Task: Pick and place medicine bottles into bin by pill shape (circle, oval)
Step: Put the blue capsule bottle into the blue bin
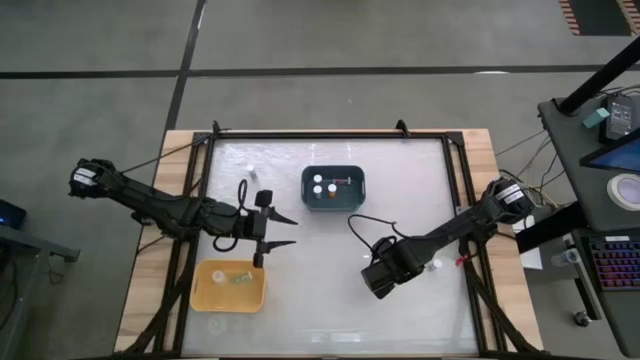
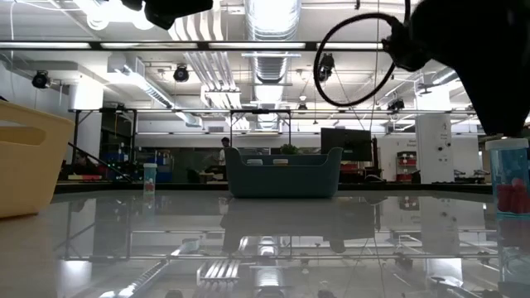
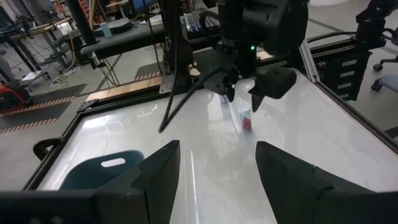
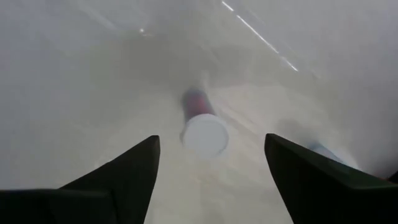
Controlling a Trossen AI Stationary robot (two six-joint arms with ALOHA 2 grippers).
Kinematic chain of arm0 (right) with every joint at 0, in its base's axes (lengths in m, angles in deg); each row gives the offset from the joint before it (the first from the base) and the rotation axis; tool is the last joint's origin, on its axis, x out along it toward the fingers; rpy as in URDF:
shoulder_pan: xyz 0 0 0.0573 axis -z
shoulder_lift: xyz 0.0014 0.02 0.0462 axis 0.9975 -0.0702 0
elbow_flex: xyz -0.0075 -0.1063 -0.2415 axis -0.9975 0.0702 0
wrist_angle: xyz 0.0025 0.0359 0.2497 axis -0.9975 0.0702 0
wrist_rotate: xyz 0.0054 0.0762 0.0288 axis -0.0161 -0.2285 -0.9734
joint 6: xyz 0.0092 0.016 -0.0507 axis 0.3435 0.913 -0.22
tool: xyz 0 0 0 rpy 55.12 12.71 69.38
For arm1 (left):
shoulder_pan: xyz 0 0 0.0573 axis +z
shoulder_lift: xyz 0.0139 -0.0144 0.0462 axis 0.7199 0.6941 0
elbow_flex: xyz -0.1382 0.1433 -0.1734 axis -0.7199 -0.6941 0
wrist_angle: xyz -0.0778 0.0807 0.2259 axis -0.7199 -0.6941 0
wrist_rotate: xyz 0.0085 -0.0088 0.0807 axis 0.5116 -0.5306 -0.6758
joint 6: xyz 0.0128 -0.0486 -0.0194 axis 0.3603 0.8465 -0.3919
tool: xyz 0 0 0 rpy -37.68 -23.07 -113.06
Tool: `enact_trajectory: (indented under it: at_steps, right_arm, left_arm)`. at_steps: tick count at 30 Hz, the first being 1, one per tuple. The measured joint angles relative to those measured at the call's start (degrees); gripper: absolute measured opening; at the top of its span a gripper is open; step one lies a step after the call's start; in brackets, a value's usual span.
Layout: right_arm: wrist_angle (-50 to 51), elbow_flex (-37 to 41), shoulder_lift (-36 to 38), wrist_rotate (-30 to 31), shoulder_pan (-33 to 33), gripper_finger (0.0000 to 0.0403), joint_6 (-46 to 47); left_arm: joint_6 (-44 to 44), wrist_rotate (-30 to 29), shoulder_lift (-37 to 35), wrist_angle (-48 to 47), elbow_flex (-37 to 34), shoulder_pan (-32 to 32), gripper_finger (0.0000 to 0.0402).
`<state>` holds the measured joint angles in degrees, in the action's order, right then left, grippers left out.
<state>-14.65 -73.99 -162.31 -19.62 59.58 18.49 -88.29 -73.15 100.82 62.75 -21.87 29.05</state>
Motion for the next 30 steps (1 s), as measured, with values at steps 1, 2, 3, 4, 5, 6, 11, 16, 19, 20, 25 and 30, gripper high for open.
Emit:
enact_trajectory:
  at_steps: [1,2,3,4,5,6,11,16,19,20,25,30]
  right_arm:
    - [0.02,0.31,-0.34,0.0,0.0,0.0281,-0.22]
    - [-0.06,0.56,-0.5,0.0,0.0,0.0281,-0.44]
    - [-0.17,0.84,-0.67,0.0,0.0,0.0281,-0.61]
    - [-0.35,1.0,-0.91,0.02,0.0,0.0281,-0.91]
    - [-0.79,1.11,-1.16,0.0,0.0,0.0281,-1.29]
    - [-1.33,1.13,-1.41,0.0,0.0,0.028,-1.64]
    - [-2.69,1.16,-2.28,0.0,0.0,0.0267,-3.09]
    - [-2.69,1.16,-2.17,0.0,0.0,0.024,-2.98]
    - [-2.68,1.16,-2.12,0.0,0.0,0.0219,-2.97]
    - [-2.7,1.18,-2.12,0.0,0.0,0.0212,-2.97]
    - [-2.68,1.22,-2.12,0.0,0.0,0.0176,-2.97]
    - [-2.68,1.22,-2.12,0.0,0.0,0.014,-2.96]
  left_arm:
    - [0.0,0.0,0.0,0.0,0.0,0.0,0.0195]
    - [0.0,0.0,0.0,0.0,0.0,0.0,0.0195]
    - [-0.02,0.0,0.0,0.0,0.0,0.0,0.0195]
    - [-0.02,0.0,0.0,0.02,0.0,0.0,0.0195]
    - [-0.02,0.0,0.0,0.02,0.0,0.0,0.0195]
    - [-0.04,0.0,0.02,0.0,0.0,0.0,0.0195]
    - [-0.52,0.0,0.02,0.02,0.0,0.0,0.0195]
    - [-0.52,0.0,0.02,0.04,0.0,0.0,0.0195]
    - [-0.52,0.0,0.02,0.03,0.0,-0.01,0.0195]
    - [-0.52,0.0,0.02,0.04,0.0,0.0,0.0195]
    - [-0.52,0.0,0.02,0.04,0.0,0.0,0.0195]
    - [-0.52,0.0,0.02,0.06,0.0,-0.01,0.0195]
